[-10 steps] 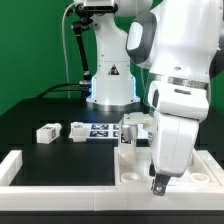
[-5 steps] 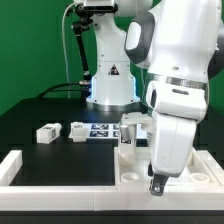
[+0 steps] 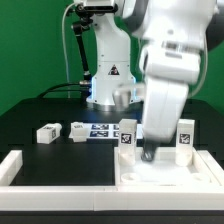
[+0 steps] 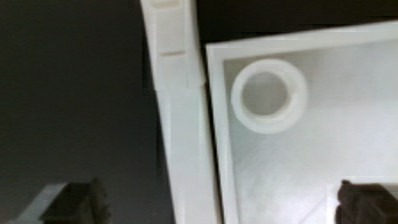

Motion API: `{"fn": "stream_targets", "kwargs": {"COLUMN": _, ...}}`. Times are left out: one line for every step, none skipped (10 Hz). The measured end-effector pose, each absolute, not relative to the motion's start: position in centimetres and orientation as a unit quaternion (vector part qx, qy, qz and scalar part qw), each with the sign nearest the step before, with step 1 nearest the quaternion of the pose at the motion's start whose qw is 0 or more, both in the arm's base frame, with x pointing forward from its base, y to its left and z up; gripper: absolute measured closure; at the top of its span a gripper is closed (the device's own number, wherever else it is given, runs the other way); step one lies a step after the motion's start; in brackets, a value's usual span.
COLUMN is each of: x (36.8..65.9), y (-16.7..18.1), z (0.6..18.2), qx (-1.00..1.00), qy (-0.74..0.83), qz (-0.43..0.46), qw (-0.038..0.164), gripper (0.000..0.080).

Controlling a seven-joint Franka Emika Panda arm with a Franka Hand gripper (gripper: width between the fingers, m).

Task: Assemble square table

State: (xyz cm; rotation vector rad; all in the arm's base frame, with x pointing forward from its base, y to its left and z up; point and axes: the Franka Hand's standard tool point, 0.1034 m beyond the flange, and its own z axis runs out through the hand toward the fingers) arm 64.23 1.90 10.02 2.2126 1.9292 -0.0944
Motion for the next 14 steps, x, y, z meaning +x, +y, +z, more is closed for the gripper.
{"fn": "stream_targets", "kwargs": {"x": 64.3, "y": 1.0, "z": 11.3, "qx": 0.761, "qy": 0.64, "qz": -0.031, "qw": 0.105, "gripper": 0.015}}
{"fn": "stream_targets", "kwargs": {"x": 64.2, "y": 0.4, "z": 11.7, "qx": 0.777, "qy": 0.62, "qz": -0.028, "qw": 0.107, "gripper": 0.015}}
{"fn": "stream_targets", "kwargs": {"x": 64.1, "y": 0.7, "z": 11.2, "qx": 0.798, "qy": 0.592, "qz": -0.026, "qw": 0.106, "gripper": 0.015}}
{"fn": "stream_targets", "kwargs": {"x": 64.1, "y": 0.7, "z": 11.1, "qx": 0.819, "qy": 0.563, "qz": -0.022, "qw": 0.106, "gripper": 0.015}}
{"fn": "stream_targets", "kwargs": {"x": 64.1, "y": 0.7, "z": 11.1, "qx": 0.843, "qy": 0.527, "qz": -0.018, "qw": 0.107, "gripper": 0.015}}
{"fn": "stream_targets", "kwargs": {"x": 64.0, "y": 0.5, "z": 11.2, "qx": 0.859, "qy": 0.5, "qz": -0.015, "qw": 0.108, "gripper": 0.015}}
{"fn": "stream_targets", "kwargs": {"x": 63.0, "y": -0.7, "z": 11.8, "qx": 0.878, "qy": 0.466, "qz": -0.014, "qw": 0.107, "gripper": 0.015}}
{"fn": "stream_targets", "kwargs": {"x": 61.5, "y": -2.1, "z": 12.6, "qx": 0.895, "qy": 0.433, "qz": -0.017, "qw": 0.104, "gripper": 0.015}}
{"fn": "stream_targets", "kwargs": {"x": 59.2, "y": -3.5, "z": 12.5, "qx": 0.903, "qy": 0.417, "qz": -0.023, "qw": 0.098, "gripper": 0.015}}
{"fn": "stream_targets", "kwargs": {"x": 57.6, "y": -5.1, "z": 12.7, "qx": 0.923, "qy": 0.372, "qz": -0.032, "qw": 0.09, "gripper": 0.015}}
{"fn": "stream_targets", "kwargs": {"x": 56.7, "y": -6.3, "z": 12.1, "qx": 0.941, "qy": 0.324, "qz": -0.026, "qw": 0.09, "gripper": 0.015}}
{"fn": "stream_targets", "kwargs": {"x": 56.5, "y": -6.1, "z": 12.0, "qx": 0.949, "qy": 0.301, "qz": -0.027, "qw": 0.089, "gripper": 0.015}}
{"fn": "stream_targets", "kwargs": {"x": 56.7, "y": -5.9, "z": 12.0, "qx": 0.958, "qy": 0.271, "qz": -0.022, "qw": 0.089, "gripper": 0.015}}
{"fn": "stream_targets", "kwargs": {"x": 56.6, "y": -6.0, "z": 11.9, "qx": 0.962, "qy": 0.258, "qz": -0.022, "qw": 0.09, "gripper": 0.015}}
